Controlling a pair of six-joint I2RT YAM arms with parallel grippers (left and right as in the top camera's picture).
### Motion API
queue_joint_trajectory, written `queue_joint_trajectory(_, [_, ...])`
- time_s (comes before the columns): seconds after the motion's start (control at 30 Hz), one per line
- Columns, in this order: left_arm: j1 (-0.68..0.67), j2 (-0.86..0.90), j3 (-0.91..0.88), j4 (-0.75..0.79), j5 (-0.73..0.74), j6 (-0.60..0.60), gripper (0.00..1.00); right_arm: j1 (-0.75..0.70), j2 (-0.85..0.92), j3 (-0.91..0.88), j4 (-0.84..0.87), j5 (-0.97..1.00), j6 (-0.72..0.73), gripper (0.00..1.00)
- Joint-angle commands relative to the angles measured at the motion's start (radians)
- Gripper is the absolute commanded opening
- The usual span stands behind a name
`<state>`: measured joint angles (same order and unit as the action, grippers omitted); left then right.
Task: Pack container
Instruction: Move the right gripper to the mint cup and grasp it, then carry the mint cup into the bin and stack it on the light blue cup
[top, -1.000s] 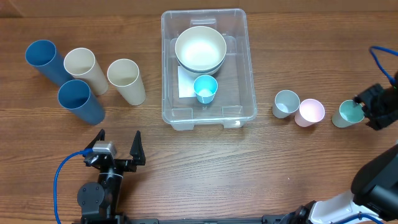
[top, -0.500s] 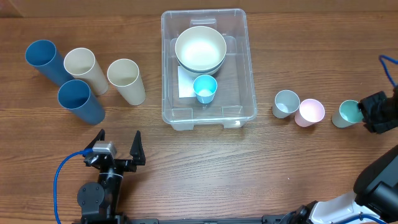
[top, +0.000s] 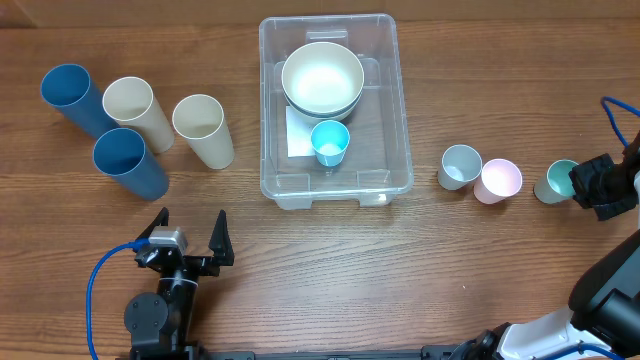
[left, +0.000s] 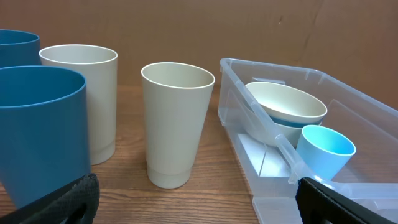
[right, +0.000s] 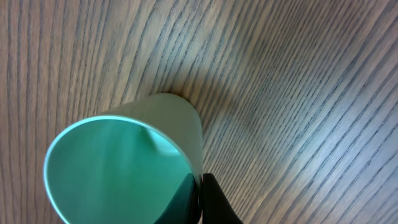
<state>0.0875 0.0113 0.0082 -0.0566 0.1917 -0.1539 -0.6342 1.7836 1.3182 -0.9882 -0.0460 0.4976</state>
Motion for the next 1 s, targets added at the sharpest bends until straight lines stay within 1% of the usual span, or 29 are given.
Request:
queue_joint_trajectory(0.0, [0.010,-0.007,-0.003,0.001,0.011,-0.007,1.00,-0.001,0.002,-0.004,0.010,0.001,0.004,0.04])
queue_joint_trajectory(0.13, [0.010,-0.007,-0.003,0.001,0.011,-0.007,1.00,-0.001,0.002,0.005,0.031,-0.003,0.005,0.04])
queue_joint_trajectory(0.23, [0.010,-0.007,-0.003,0.001,0.011,-0.007,1.00,-0.001,0.000,0.061,0.016,-0.035,0.003,0.04])
queue_joint_trajectory(0.33, [0.010,-0.007,-0.003,0.001,0.011,-0.007,1.00,-0.001,-0.003,0.200,-0.051,-0.039,-0.006,0.04])
queue_joint_trajectory(0.37, [0.010,-0.007,-0.003,0.001,0.011,-0.007,1.00,-0.001,-0.006,0.247,-0.067,-0.068,-0.038,0.04])
queue_joint_trajectory(0.43, [0.010,-0.007,-0.003,0.001,0.011,-0.007,1.00,0.009,-0.020,0.343,-0.092,-0.184,-0.138,0.04])
queue_joint_trajectory(0.57, [0.010,-0.007,-0.003,0.001,0.011,-0.007,1.00,0.054,-0.055,0.514,-0.173,-0.248,-0.205,0.04])
queue_joint_trajectory(0.67, [0.010,-0.007,-0.003,0.001,0.011,-0.007,1.00,0.134,-0.087,0.626,-0.226,-0.273,-0.247,0.04])
queue_joint_trajectory(0.73, [0.010,-0.007,-0.003,0.001,0.011,-0.007,1.00,0.215,-0.110,0.673,-0.245,-0.297,-0.267,0.04])
queue_joint_trajectory(0.83, [0.010,-0.007,-0.003,0.001,0.011,-0.007,1.00,0.374,-0.148,0.694,-0.241,-0.300,-0.270,0.04])
queue_joint_trajectory(0.93, [0.010,-0.007,-0.003,0.001,0.011,-0.007,1.00,0.592,-0.154,0.692,-0.236,-0.268,-0.270,0.04])
queue_joint_trajectory(0.97, [0.010,-0.007,-0.003,0.001,0.011,-0.007,1.00,0.644,-0.149,0.690,-0.237,-0.240,-0.270,0.04])
